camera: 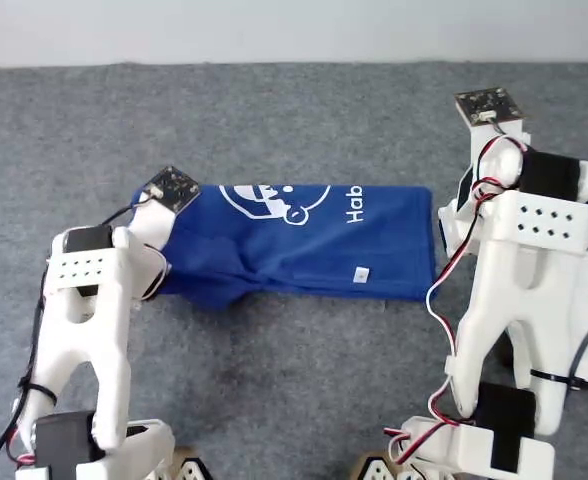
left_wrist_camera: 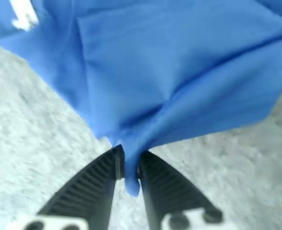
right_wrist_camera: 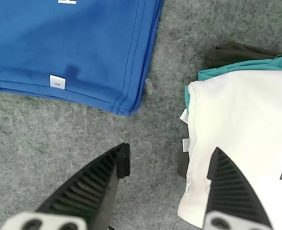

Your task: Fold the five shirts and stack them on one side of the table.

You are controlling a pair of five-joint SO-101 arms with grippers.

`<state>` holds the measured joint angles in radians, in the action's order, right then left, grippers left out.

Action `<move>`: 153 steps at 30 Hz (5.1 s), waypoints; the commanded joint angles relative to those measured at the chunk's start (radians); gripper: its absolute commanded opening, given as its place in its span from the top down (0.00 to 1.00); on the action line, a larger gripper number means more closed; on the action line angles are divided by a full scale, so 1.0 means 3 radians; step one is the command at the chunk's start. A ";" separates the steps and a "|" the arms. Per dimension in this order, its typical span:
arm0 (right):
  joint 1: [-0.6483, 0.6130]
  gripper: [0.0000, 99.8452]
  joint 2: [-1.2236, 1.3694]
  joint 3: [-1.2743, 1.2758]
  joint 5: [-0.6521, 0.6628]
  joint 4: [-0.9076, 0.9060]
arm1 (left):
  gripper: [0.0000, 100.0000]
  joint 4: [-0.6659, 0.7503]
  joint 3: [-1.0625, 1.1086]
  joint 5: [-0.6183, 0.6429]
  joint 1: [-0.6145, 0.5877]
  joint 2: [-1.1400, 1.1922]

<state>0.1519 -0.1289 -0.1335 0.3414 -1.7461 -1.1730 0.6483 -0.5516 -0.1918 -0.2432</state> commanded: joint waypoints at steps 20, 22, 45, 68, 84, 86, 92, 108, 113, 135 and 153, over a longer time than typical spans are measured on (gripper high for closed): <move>0.0023 0.73 -0.0192 0.0220 0.0036 -0.0038 | 0.98 0.0363 -0.1562 0.0378 0.0066 0.1708; 0.0023 0.73 -0.0192 0.0220 0.0036 -0.0038 | 0.98 0.0184 -0.1624 0.0378 0.0159 0.1718; -0.0601 0.73 -0.0161 0.0235 0.0205 -0.0038 | 0.73 -0.0869 -0.2887 0.0307 -0.0020 0.1734; -0.3240 0.80 0.0627 0.0783 0.0312 0.0795 | 0.73 -0.1933 -0.3071 0.1514 -0.0496 0.1478; -0.3746 0.85 0.2181 -0.0506 0.0322 0.1291 | 0.73 -0.1928 -0.3056 0.1504 -0.1048 0.1396; -0.3665 0.85 0.2381 -0.0762 0.0312 0.1281 | 0.73 -0.1933 -0.3056 0.1504 -0.1048 0.1396; -0.3501 0.85 0.2683 -0.1386 0.0322 0.1015 | 0.73 -0.1933 -0.3056 0.1504 -0.1048 0.1396; -0.2882 0.85 0.2739 -0.1586 0.0777 0.1066 | 0.73 -0.1867 -0.2918 0.1499 -0.1038 0.1401; -0.2637 0.85 0.2739 -0.1586 0.0777 0.1389 | 0.73 -0.1836 -0.2872 0.1499 -0.1038 0.1401; -0.1961 0.85 0.2739 -0.2250 0.0767 0.1107 | 0.73 -0.1831 -0.2862 0.1499 -0.1033 0.1401; -0.1363 0.85 0.2949 -0.2312 0.0777 0.1537 | 0.73 -0.1831 -0.2862 0.1499 -0.1033 0.1401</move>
<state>-0.7150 0.7871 -0.6690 0.6038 -1.3686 -1.6840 -0.2539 -0.0867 -0.4879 0.1864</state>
